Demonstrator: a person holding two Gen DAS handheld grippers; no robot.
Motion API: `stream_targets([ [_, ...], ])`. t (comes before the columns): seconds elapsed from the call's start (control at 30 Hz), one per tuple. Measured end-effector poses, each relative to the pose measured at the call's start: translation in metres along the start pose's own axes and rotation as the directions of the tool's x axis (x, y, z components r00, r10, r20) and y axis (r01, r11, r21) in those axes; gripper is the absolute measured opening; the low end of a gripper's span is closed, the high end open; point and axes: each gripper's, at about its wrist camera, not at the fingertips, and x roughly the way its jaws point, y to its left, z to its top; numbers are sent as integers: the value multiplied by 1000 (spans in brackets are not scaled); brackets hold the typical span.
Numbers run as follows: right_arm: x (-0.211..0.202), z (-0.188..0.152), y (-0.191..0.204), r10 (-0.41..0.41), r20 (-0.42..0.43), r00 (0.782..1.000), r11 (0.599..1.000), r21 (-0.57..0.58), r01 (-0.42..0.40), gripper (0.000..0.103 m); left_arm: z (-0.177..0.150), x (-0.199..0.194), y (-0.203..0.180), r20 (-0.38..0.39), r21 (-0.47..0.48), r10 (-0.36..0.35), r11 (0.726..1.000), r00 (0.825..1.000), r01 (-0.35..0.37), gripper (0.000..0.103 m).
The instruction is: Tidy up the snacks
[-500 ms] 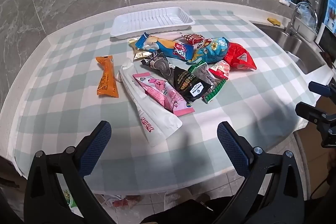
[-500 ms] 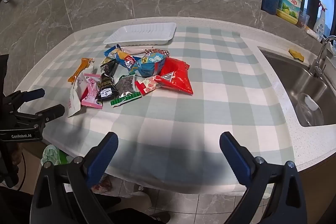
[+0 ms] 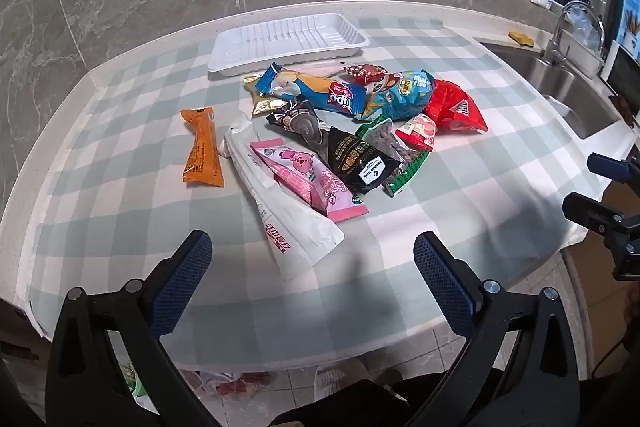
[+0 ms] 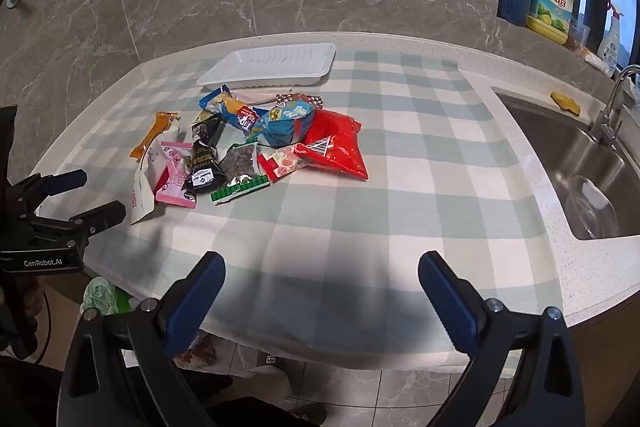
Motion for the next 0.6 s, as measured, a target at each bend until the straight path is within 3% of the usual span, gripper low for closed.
stream_targets([
  [0.6, 1, 0, 0, 3, -1, 1000, 1000, 4, -3, 99, 0, -1, 1, 2, 1, -2, 1000, 1000, 2, 102],
])
